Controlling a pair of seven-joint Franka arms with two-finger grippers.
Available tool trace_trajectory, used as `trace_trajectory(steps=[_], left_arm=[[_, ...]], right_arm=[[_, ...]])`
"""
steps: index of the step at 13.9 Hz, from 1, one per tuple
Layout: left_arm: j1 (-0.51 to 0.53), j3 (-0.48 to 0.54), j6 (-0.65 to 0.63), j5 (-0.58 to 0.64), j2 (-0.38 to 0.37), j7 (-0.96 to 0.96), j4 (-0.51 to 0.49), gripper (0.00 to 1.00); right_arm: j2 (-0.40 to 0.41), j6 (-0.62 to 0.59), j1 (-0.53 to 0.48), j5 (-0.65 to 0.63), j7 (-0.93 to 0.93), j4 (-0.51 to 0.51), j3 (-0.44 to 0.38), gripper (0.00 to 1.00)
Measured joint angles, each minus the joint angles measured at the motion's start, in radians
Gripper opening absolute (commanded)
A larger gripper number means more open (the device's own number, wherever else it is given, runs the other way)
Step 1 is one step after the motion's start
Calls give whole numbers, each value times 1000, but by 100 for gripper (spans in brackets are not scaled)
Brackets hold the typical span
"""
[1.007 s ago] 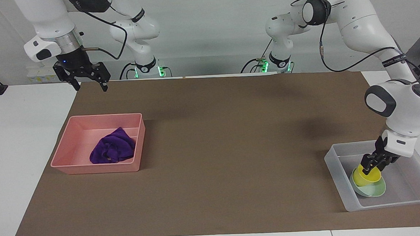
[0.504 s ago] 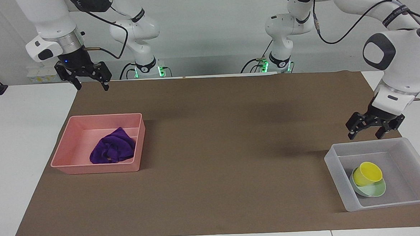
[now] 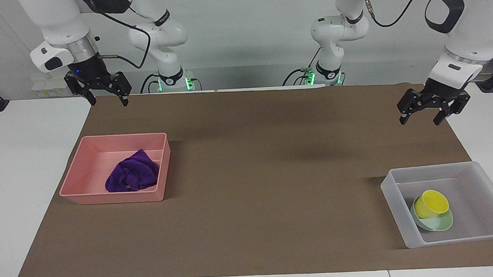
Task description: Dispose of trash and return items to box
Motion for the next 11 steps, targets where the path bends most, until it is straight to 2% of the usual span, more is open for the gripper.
trace_trajectory(steps=[5, 11], left_arm=[[-12, 11, -100, 0, -48, 0, -25, 100], [-13, 12, -105, 0, -126, 0, -147, 100]], right_arm=[[0, 0, 0, 0, 0, 0, 0, 100], [0, 0, 0, 0, 0, 0, 0, 100]])
